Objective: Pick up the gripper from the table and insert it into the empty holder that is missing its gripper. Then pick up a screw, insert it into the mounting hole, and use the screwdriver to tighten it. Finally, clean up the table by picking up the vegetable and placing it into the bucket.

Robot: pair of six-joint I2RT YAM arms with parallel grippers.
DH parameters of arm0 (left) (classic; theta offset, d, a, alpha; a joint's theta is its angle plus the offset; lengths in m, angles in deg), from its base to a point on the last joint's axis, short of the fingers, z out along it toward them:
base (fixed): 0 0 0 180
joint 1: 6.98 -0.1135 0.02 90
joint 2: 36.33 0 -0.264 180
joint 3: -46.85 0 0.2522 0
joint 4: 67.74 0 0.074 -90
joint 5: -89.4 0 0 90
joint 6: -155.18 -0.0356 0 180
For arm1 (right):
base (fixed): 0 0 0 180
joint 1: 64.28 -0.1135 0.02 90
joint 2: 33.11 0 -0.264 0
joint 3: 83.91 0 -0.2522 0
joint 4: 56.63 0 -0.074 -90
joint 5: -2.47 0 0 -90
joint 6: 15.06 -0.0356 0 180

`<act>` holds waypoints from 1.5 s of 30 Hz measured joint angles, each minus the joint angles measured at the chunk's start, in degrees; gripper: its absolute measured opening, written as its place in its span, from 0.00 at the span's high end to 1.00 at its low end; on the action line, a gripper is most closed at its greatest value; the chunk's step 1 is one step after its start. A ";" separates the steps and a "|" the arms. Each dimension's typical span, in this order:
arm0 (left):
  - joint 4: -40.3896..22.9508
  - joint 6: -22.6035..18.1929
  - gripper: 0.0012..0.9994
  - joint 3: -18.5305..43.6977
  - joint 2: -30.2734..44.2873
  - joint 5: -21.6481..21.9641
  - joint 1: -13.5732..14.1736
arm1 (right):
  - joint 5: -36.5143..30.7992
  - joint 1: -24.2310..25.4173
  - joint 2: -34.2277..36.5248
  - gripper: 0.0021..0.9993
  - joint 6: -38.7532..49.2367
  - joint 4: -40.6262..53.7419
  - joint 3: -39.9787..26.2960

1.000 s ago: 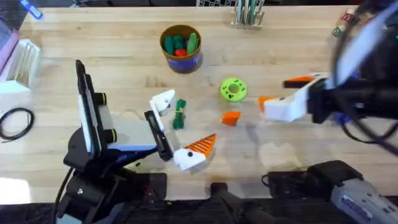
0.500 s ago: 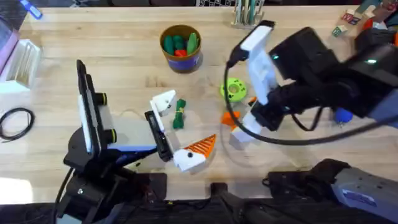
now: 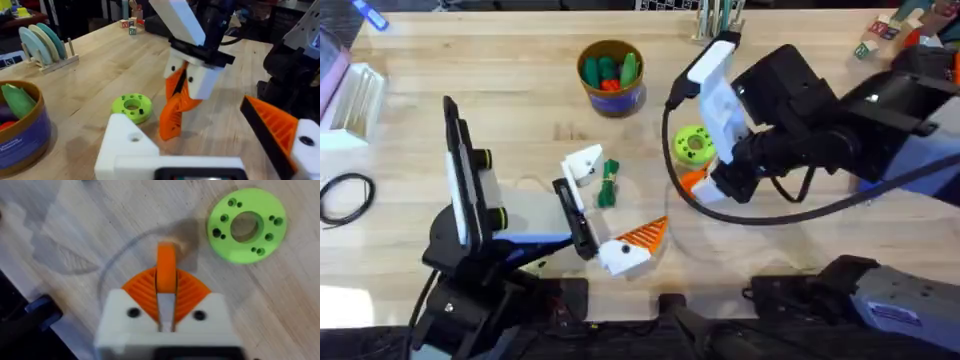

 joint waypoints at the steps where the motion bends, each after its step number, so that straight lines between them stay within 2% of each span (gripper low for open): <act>1: 0.00 0.01 0.01 0.00 0.00 0.00 -0.01 | -0.05 0.00 0.00 0.88 0.01 -0.06 0.00; 2: 0.00 0.02 0.01 0.00 0.00 0.00 0.00 | -0.01 0.00 0.00 0.97 -0.16 -0.21 0.00; 3: 0.00 0.00 0.01 0.00 0.00 0.00 0.00 | -0.03 0.00 0.00 0.99 -0.20 -0.24 0.00; 9: 0.00 0.02 0.01 0.00 0.00 0.00 0.00 | -0.21 0.21 -1.97 0.99 -1.29 1.05 -0.02; 12: 0.00 0.02 0.01 0.00 0.00 0.00 0.00 | -0.18 1.80 -6.87 0.99 -3.94 1.08 -0.04; 19: 0.00 0.02 0.01 0.00 0.00 0.00 -0.02 | 1.33 9.60 -22.78 0.99 -13.08 0.95 -0.59; 23: 0.00 0.02 0.01 0.00 0.00 0.00 0.00 | 1.84 11.15 -26.38 0.99 -21.40 0.48 -0.81; 30: 0.00 0.03 0.01 0.00 0.00 -0.02 0.00 | 7.37 11.21 -21.16 0.99 -37.57 -0.41 -0.81; 40: 0.00 0.04 0.01 0.00 0.00 0.00 -0.01 | 29.56 11.21 -9.59 0.99 -50.14 -13.55 -0.81; 45: 0.00 0.13 0.01 0.00 0.00 0.00 0.00 | 35.49 11.21 -6.21 0.99 -54.48 -14.24 -0.81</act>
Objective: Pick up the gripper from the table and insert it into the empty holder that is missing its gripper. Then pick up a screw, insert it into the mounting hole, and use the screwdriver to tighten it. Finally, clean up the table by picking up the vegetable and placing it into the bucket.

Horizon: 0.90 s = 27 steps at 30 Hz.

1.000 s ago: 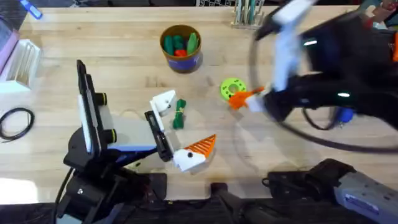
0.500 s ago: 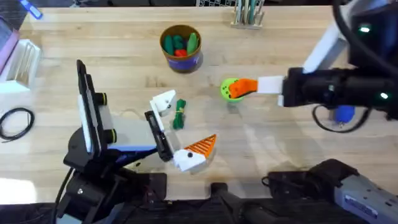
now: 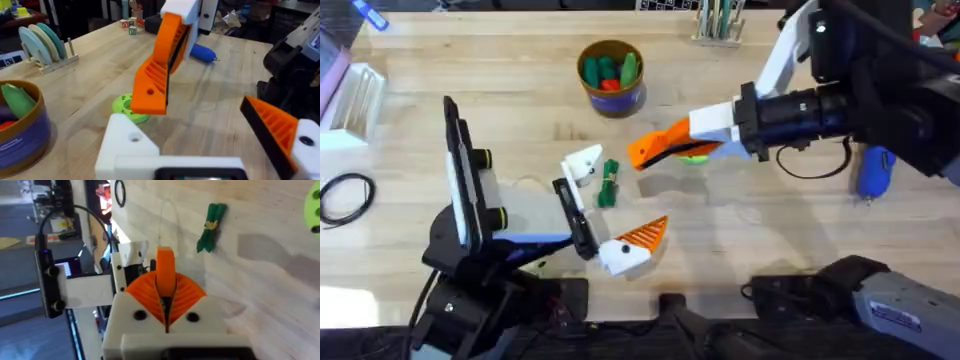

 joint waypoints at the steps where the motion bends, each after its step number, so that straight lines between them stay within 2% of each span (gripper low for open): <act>1: 0.00 0.02 0.01 0.00 0.00 -0.01 -0.01 | 0.69 0.00 0.35 0.99 -0.40 -0.02 0.00; 16: 0.00 0.07 0.01 0.00 0.00 0.00 0.00 | 6.41 -0.33 3.68 0.99 -1.88 -3.16 0.68; 21: 0.00 0.07 0.01 0.00 0.00 -0.02 0.00 | 10.14 -0.33 3.96 0.99 -3.22 -13.26 5.63; 27: 0.00 0.07 0.01 0.00 0.00 -0.02 0.00 | 11.79 -0.33 3.96 0.99 -11.94 -32.52 14.75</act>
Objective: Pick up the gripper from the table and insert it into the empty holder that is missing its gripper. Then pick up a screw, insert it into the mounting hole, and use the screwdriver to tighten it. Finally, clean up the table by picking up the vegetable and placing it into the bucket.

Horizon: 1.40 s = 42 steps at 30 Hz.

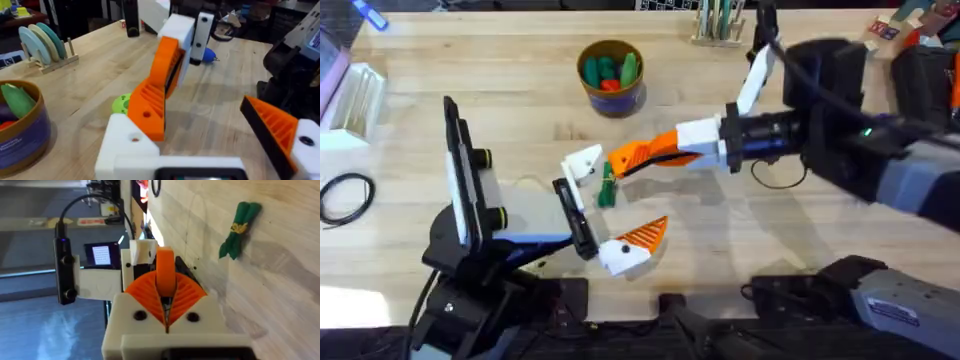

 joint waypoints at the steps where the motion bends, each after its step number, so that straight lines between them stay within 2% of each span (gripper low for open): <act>1: 0.00 0.00 0.01 0.00 0.00 0.00 -0.02 | 0.17 0.00 0.00 0.99 -1.83 -3.14 1.55; 6: 0.00 0.00 0.01 0.00 0.00 0.00 0.00 | 0.37 0.00 0.00 0.99 -12.12 -21.18 8.88; 9: 0.00 0.00 0.01 0.00 0.00 0.00 0.00 | -0.16 0.00 0.00 0.99 -17.52 -26.87 11.41; 14: 0.00 0.00 0.01 0.00 0.00 0.00 0.00 | -1.65 -0.25 0.00 0.99 -23.12 -28.58 13.64; 19: -0.02 0.00 0.01 0.00 0.00 -0.02 0.00 | -3.52 -2.70 0.00 0.99 -25.84 -30.74 13.75; 26: 0.00 0.00 0.01 0.00 0.00 1.18 -0.24 | -6.66 -4.68 0.00 0.99 -27.70 -32.17 13.77; 34: 0.02 -0.06 0.01 0.02 0.00 1.15 -0.22 | -7.46 -5.00 -0.01 0.99 -29.24 -39.16 14.19; 42: 0.02 0.00 0.01 0.02 0.00 1.47 -0.24 | -8.59 -5.85 0.00 0.99 -29.78 -39.10 14.19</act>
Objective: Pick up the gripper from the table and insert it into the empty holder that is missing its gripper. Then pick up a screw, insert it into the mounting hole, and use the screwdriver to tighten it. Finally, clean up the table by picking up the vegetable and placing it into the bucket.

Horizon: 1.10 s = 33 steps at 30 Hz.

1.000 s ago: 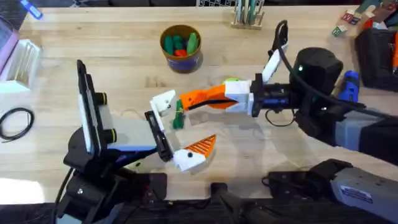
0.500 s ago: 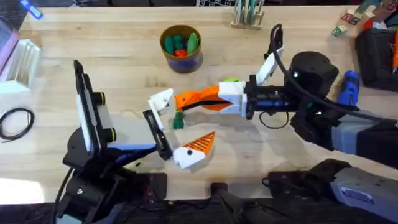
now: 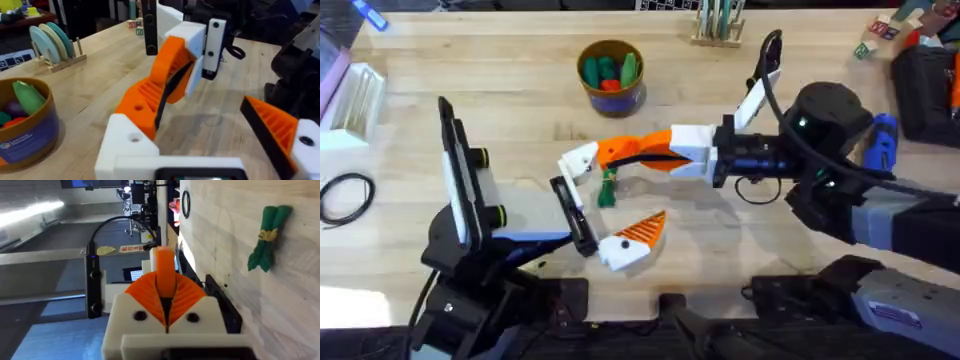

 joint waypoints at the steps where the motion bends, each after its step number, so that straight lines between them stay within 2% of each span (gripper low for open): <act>1: 0.00 0.00 0.01 0.00 0.00 0.15 0.00 | -0.43 -0.29 0.00 0.99 0.08 0.02 0.00; 15: -0.02 1.82 0.01 0.00 0.02 1.55 -0.42 | -2.65 -2.00 3.02 0.99 3.15 -1.50 -0.02; 24: -0.07 1.90 0.01 0.02 0.02 -0.32 -0.06 | 2.45 1.65 3.02 0.99 5.66 -0.73 -0.02; 33: -0.20 2.84 0.01 0.02 0.50 -0.25 -0.04 | 3.33 1.11 2.99 0.99 6.43 3.39 -0.48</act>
